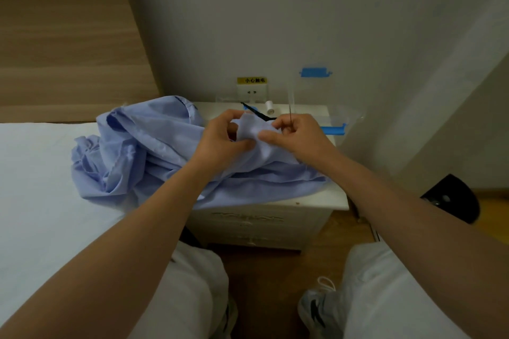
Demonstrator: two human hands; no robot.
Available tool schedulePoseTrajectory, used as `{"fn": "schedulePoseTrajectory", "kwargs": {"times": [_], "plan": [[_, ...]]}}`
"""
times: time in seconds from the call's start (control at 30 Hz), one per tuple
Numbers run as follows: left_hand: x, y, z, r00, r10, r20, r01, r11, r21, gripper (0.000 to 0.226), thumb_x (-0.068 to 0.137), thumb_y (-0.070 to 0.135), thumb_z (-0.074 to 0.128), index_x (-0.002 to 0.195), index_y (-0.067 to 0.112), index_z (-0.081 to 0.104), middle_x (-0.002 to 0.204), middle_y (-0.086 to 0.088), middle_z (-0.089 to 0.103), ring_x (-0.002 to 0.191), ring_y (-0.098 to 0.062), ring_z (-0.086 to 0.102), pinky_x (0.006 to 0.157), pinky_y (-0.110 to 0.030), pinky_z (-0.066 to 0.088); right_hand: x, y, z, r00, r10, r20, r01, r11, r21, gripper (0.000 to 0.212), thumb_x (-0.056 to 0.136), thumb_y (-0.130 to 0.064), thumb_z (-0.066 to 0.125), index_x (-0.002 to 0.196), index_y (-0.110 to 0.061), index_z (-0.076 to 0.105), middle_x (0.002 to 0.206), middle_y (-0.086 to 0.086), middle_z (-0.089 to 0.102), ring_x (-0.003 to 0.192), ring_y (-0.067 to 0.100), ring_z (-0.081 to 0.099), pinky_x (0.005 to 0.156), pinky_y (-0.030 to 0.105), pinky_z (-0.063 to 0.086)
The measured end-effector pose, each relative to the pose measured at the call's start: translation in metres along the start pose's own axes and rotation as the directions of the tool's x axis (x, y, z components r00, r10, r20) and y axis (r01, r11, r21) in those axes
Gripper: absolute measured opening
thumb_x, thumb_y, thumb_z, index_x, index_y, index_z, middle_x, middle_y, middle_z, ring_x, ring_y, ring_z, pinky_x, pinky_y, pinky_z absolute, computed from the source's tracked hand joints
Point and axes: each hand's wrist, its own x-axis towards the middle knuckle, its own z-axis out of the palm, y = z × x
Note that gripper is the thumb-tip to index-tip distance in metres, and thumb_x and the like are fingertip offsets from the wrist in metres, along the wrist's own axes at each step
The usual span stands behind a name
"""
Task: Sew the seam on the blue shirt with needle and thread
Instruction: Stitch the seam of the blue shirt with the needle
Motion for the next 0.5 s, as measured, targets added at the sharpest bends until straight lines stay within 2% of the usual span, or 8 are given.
{"fn": "schedulePoseTrajectory", "kwargs": {"times": [0.1,0.17,0.23,0.27,0.3,0.37,0.4,0.5], "plan": [[-0.002,0.002,-0.002,0.994,-0.070,0.087,0.078,0.993,-0.094,0.037,0.083,0.009,0.072,0.116,0.017,0.057,0.086,-0.014,0.067,0.072,-0.005,0.063,0.062,-0.012,0.051,0.000,0.005,-0.002,0.998,-0.020,0.057,0.020,1.000,-0.014,0.013,0.086,-0.021,0.072,0.074,-0.022,0.066,0.046,-0.012,0.043,0.045,0.003,0.035,0.051,0.016,0.034],[-0.002,0.005,-0.004,0.956,-0.186,0.226,0.227,0.959,-0.171,0.037,0.083,0.010,0.072,0.117,0.017,0.057,0.095,-0.011,0.068,0.079,-0.007,0.064,0.062,-0.015,0.053,-0.002,0.006,-0.002,0.993,0.007,0.115,-0.004,1.000,-0.030,0.005,0.089,-0.016,0.068,0.087,-0.012,0.068,0.044,-0.011,0.040,0.044,0.004,0.033,0.048,0.016,0.032],[-0.002,0.011,-0.003,0.877,-0.326,0.352,0.428,0.864,-0.266,0.027,0.089,0.013,0.065,0.114,0.013,0.058,0.092,-0.002,0.069,0.077,-0.007,0.067,0.059,-0.016,0.053,-0.004,0.007,-0.002,0.987,0.032,0.157,-0.015,0.994,-0.107,0.010,0.092,-0.013,0.063,0.097,-0.005,0.066,0.041,-0.011,0.035,0.041,0.004,0.031,0.043,0.013,0.028],[-0.003,0.015,-0.003,0.833,-0.377,0.405,0.518,0.789,-0.332,0.015,0.093,0.017,0.059,0.107,0.011,0.060,0.085,0.000,0.070,0.072,-0.006,0.068,0.057,-0.017,0.053,-0.005,0.007,-0.001,0.986,0.035,0.165,-0.012,0.990,-0.142,0.010,0.093,-0.012,0.061,0.098,-0.006,0.065,0.041,-0.011,0.035,0.039,0.004,0.031,0.041,0.011,0.027],[-0.001,0.016,-0.002,0.802,-0.414,0.431,0.581,0.708,-0.401,0.018,0.096,0.023,0.053,0.103,0.008,0.060,0.081,0.000,0.070,0.071,-0.008,0.068,0.058,-0.019,0.053,-0.006,0.008,-0.002,0.986,0.039,0.165,-0.012,0.987,-0.159,0.007,0.093,-0.012,0.060,0.098,-0.009,0.065,0.041,-0.010,0.035,0.039,0.004,0.032,0.041,0.011,0.027],[0.004,0.012,-0.001,0.772,-0.474,0.424,0.636,0.582,-0.507,0.033,0.098,0.033,0.048,0.109,0.005,0.059,0.086,-0.004,0.068,0.079,-0.015,0.064,0.065,-0.023,0.051,-0.006,0.008,-0.004,0.988,0.047,0.149,-0.030,0.993,-0.116,0.008,0.093,-0.011,0.060,0.092,-0.018,0.064,0.043,-0.011,0.033,0.040,0.005,0.030,0.044,0.015,0.027],[0.006,0.010,0.000,0.768,-0.498,0.402,0.639,0.562,-0.525,0.034,0.098,0.034,0.048,0.112,0.005,0.059,0.088,-0.006,0.066,0.081,-0.017,0.062,0.066,-0.024,0.051,-0.005,0.009,-0.006,0.988,0.053,0.144,-0.041,0.995,-0.086,0.012,0.093,-0.011,0.060,0.087,-0.021,0.064,0.042,-0.012,0.032,0.040,0.004,0.029,0.045,0.016,0.026],[0.005,0.007,0.005,0.728,-0.569,0.382,0.685,0.587,-0.432,0.034,0.097,0.028,0.053,0.115,0.000,0.060,0.095,-0.017,0.066,0.081,-0.021,0.060,0.067,-0.025,0.052,-0.008,0.008,-0.006,0.966,0.073,0.249,-0.044,0.992,-0.119,0.009,0.093,-0.014,0.061,0.087,-0.020,0.064,0.048,-0.015,0.042,0.040,0.001,0.041,0.045,0.009,0.032]]}}
